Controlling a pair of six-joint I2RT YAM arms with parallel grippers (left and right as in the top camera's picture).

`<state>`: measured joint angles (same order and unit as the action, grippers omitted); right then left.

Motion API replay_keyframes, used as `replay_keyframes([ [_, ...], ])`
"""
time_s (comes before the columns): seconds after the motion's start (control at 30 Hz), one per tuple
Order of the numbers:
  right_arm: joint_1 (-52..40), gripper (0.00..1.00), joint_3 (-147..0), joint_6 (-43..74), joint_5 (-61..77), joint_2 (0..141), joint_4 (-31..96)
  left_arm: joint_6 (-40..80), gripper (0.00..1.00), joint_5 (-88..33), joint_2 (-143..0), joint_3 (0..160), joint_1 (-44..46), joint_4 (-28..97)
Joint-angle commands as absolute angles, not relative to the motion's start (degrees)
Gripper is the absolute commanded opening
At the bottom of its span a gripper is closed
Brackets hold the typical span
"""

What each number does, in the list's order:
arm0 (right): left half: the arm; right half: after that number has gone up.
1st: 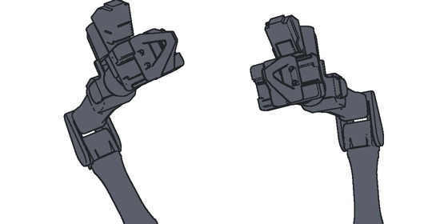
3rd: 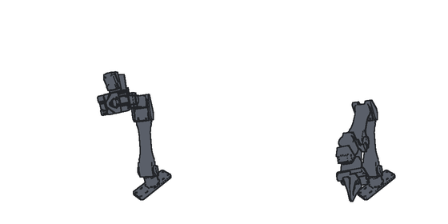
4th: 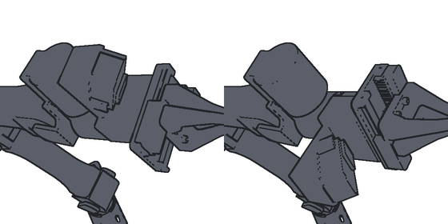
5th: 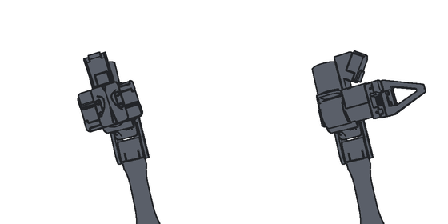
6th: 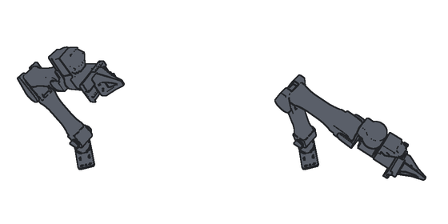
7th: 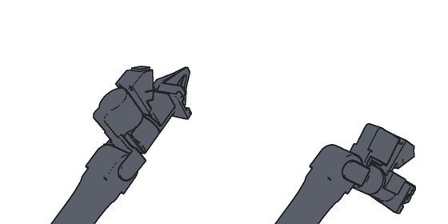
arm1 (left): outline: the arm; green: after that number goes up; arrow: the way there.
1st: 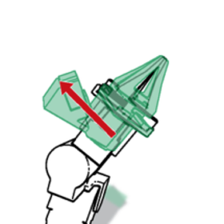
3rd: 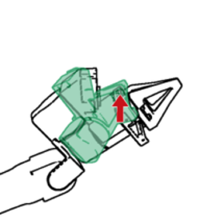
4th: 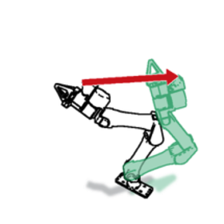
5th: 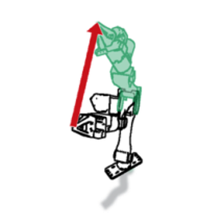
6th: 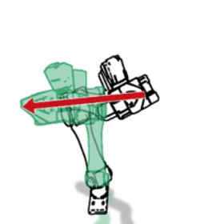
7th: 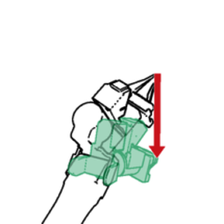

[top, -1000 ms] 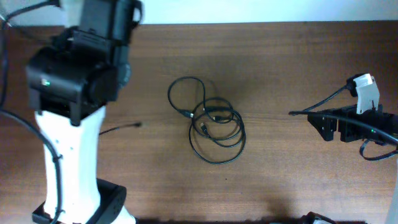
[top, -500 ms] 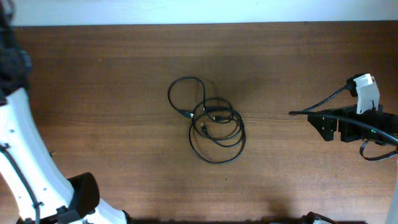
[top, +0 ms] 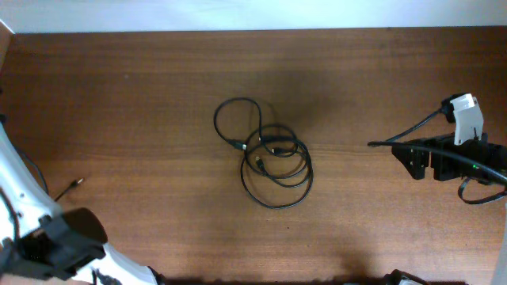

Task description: Untangle cables

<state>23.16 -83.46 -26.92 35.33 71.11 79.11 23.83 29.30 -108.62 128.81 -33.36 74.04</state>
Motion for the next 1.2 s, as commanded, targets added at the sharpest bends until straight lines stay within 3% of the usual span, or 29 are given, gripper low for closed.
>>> replay_keyframes([
  [0.0,23.3,0.99,-84.2,-26.5,35.3,71.2,79.1,22.1,0.0,31.3,-111.2,128.4,-35.0,69.5],
  [0.13,23.3,0.99,-84.2,-26.5,35.2,71.4,79.1,17.6,0.0,36.9,-112.0,128.4,-37.0,60.4],
  [0.4,23.3,0.99,-84.2,-26.5,35.3,73.5,79.3,2.9,0.0,36.4,-112.0,128.4,-39.5,42.9],
  [0.6,23.3,0.99,-84.2,-26.5,35.2,74.8,80.2,3.0,0.0,25.2,-112.8,128.4,-39.5,50.9],
  [0.83,23.3,0.99,-84.2,-26.5,34.1,74.8,80.6,11.1,0.0,22.0,-121.8,126.1,-39.6,64.5],
  [1.17,23.3,0.99,-84.2,-26.5,33.6,74.8,80.8,11.1,0.0,20.3,-129.8,127.2,-39.4,67.2],
])
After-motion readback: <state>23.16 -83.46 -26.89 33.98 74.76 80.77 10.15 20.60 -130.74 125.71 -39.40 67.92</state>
